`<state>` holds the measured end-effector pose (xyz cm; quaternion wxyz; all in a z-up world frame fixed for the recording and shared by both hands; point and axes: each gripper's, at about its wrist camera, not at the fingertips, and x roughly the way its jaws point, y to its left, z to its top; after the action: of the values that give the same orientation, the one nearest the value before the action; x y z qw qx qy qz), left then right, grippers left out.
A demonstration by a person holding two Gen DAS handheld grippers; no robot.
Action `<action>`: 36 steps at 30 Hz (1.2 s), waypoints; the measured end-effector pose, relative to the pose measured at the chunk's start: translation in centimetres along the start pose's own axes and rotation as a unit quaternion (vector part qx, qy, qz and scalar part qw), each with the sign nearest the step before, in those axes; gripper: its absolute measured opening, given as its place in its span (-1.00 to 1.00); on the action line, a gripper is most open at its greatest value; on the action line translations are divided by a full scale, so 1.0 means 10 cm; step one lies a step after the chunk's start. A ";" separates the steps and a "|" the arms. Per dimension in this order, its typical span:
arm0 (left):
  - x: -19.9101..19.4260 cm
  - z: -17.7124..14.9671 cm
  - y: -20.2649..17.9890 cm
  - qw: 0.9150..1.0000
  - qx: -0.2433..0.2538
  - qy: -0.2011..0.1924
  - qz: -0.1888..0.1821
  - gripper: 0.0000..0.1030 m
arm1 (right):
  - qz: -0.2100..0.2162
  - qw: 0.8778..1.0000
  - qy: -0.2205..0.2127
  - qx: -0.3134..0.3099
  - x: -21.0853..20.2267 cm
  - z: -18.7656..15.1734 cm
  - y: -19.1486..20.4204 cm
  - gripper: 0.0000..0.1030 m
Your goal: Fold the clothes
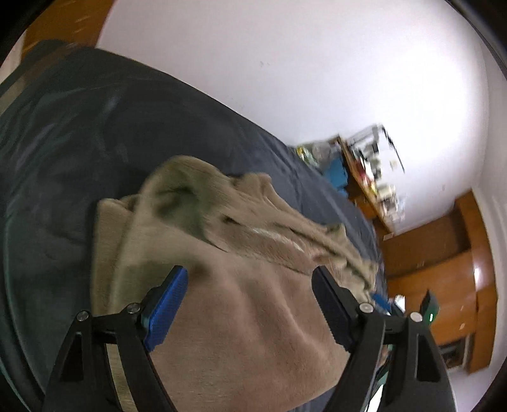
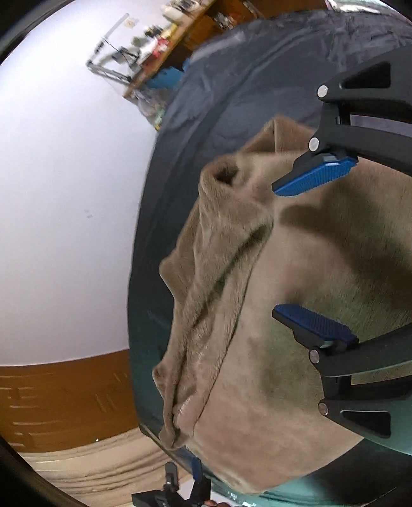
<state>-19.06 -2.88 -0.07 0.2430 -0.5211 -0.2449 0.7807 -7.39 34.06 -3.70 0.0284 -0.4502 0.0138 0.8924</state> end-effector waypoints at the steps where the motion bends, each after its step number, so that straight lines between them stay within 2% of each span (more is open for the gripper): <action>1: 0.06 0.01 -0.07 1.000 0.006 0.009 -0.001 0.62 | 0.014 1.000 0.013 0.007 0.07 0.03 0.00 0.41; 5: 0.35 0.17 -0.17 0.999 -0.001 0.044 0.002 0.62 | 0.044 0.998 0.053 0.015 0.38 0.15 0.04 0.41; 7: 0.49 0.26 -0.17 0.998 -0.019 0.053 -0.001 0.62 | 0.048 0.997 0.055 0.021 0.47 0.22 0.05 0.41; 11: 0.57 0.48 -0.19 0.998 -0.042 0.040 -0.017 0.62 | 0.051 0.998 0.010 0.024 0.45 0.43 0.04 0.41; 13: 0.52 0.59 -0.15 0.997 -0.060 0.021 -0.032 0.62 | 0.038 0.998 -0.032 0.050 0.41 0.50 -0.05 0.41; 15: 0.41 0.69 -0.08 0.996 -0.077 -0.018 -0.045 0.62 | 0.023 0.994 -0.075 0.080 0.36 0.56 -0.15 0.41; 17: 0.33 0.77 0.00 0.994 -0.089 -0.048 -0.041 0.62 | 0.034 0.989 -0.086 0.117 0.40 0.58 -0.27 0.41; 18: 0.32 0.78 0.03 0.994 -0.092 -0.047 -0.040 0.62 | 0.037 0.989 -0.079 0.121 0.45 0.57 -0.28 0.41; 23: 0.35 0.70 0.07 0.997 -0.075 -0.027 -0.021 0.62 | 0.014 0.995 -0.070 0.076 0.52 0.51 -0.15 0.41; 30: 0.23 0.47 -0.25 0.999 -0.001 -0.030 -0.023 0.62 | -0.035 0.986 -0.145 0.071 -0.01 0.52 -0.04 0.41; 32: 0.31 0.48 -0.39 0.999 0.021 -0.025 -0.020 0.62 | -0.029 0.989 -0.132 0.061 -0.02 0.53 0.02 0.41; 36: 0.47 0.58 -0.39 1.000 0.022 -0.016 0.009 0.62 | 0.004 0.996 -0.059 0.060 0.24 0.56 0.05 0.41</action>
<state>-25.59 2.36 1.14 0.2428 -0.5054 -0.2270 0.7963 -13.37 33.92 -2.30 0.0526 -0.3943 0.0673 0.9150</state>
